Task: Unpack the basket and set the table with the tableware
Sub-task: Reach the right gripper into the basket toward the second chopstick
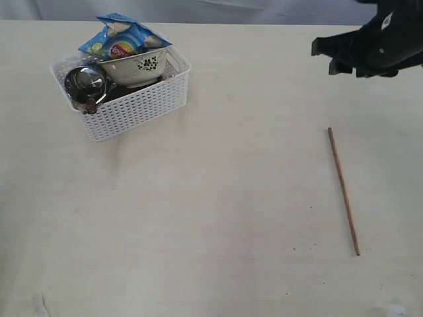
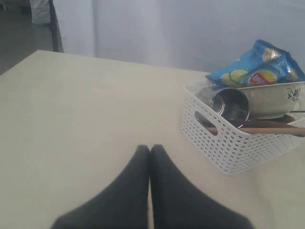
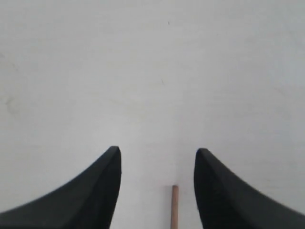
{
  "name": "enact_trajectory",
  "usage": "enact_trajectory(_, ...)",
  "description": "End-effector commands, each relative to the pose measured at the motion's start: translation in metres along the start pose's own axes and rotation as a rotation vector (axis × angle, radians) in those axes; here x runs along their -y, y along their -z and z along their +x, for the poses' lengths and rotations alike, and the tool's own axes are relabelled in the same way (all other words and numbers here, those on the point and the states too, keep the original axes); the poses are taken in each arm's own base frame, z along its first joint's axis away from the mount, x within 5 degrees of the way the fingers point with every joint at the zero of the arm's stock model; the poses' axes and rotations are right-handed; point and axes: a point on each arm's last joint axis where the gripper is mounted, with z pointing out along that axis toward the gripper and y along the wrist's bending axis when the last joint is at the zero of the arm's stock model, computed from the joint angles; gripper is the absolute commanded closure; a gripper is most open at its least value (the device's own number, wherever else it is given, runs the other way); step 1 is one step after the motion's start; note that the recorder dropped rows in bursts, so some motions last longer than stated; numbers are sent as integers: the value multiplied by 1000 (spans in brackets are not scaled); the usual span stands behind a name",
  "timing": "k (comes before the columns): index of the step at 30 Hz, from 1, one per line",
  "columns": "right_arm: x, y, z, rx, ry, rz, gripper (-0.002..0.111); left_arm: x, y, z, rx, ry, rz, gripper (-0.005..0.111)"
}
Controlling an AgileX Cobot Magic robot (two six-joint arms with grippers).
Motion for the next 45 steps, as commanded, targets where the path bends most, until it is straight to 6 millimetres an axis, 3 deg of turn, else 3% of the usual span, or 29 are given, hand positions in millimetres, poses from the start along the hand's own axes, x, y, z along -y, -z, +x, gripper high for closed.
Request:
enact_trajectory(1, 1, 37, -12, 96, 28, -9, 62, 0, 0, 0, 3, -3, 5, 107)
enact_trajectory(6, -1, 70, -18, 192, 16, -35, 62, 0, 0, 0, 3, -3, 5, 107)
enact_trajectory(10, -13, 82, -17, 206, 33, -89, 62, 0, 0, 0, 3, -3, 5, 107)
enact_trajectory(20, -70, 88, -4, 235, 198, -226, 62, 0, 0, 0, 3, -3, 5, 107)
enact_trajectory(26, -129, 105, 10, 355, 363, -385, 62, 0, 0, 0, 3, -3, 5, 107)
enact_trajectory(29, -144, 110, 14, 358, 418, -418, 62, 0, 0, 0, 3, -3, 5, 107)
enact_trajectory(34, -153, 93, 13, 185, 532, -380, 62, 0, 0, 0, 3, -3, 5, 107)
enact_trajectory(37, -175, 73, 13, 11, 630, -469, 62, 0, 0, 0, 3, -3, 5, 107)
enact_trajectory(40, -201, 52, 9, -43, 623, -605, 62, 0, 0, 0, 3, -3, 5, 107)
enact_trajectory(45, -235, 43, 16, -45, 682, -720, 62, 0, 0, 0, 3, -3, 5, 107)
